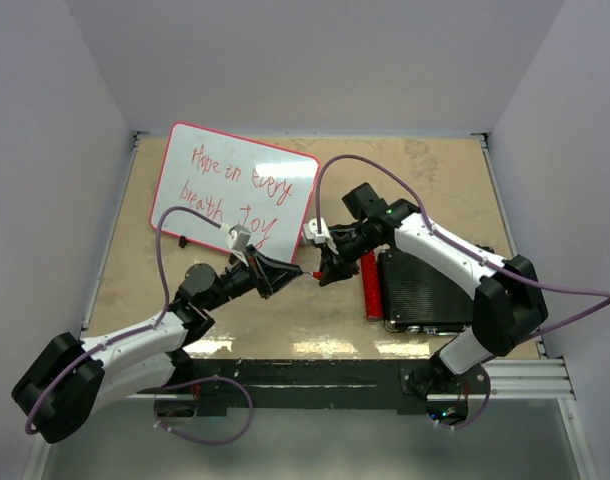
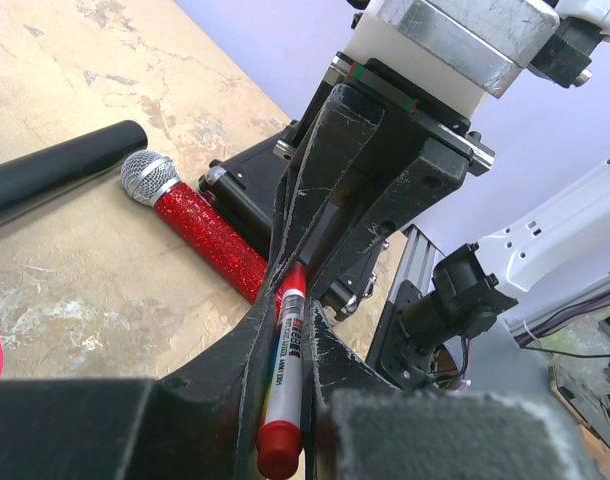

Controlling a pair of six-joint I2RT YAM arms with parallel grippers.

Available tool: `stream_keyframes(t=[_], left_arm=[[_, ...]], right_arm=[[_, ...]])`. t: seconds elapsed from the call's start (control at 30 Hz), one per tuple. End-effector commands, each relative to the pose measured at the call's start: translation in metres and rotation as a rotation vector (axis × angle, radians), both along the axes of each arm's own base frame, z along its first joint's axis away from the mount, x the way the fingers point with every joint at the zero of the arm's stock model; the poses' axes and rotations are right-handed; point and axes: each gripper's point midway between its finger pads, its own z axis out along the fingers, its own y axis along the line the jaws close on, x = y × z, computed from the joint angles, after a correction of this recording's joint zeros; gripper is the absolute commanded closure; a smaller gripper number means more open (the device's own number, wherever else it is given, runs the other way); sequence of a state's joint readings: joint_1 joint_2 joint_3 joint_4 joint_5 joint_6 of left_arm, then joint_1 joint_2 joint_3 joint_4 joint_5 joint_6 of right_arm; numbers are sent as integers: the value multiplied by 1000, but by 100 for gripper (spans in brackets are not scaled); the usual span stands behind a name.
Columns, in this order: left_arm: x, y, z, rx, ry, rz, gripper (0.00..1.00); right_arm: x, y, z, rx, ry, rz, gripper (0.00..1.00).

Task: Write a sentence on the whiteboard
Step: Close the whiteboard marker at the center of the board.

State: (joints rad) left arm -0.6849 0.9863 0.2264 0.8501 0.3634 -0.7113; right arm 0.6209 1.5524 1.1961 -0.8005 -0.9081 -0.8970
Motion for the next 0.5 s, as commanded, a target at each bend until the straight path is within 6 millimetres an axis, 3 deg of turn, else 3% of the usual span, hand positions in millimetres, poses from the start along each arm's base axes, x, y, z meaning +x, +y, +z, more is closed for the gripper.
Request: stream_keyframes(t=[0.0,0.23,0.47], left_arm=[[3,-3,23,-30,-88,-14,100],[0,-4,23,-32,-97,-32,100],[-5,-11,19,-47,-103,-88,100]], right_arm=[[-6,3,11,41,5,29,87],[-9,4,12,45,30,56,100],[-19,10,21,93,78,121,100]])
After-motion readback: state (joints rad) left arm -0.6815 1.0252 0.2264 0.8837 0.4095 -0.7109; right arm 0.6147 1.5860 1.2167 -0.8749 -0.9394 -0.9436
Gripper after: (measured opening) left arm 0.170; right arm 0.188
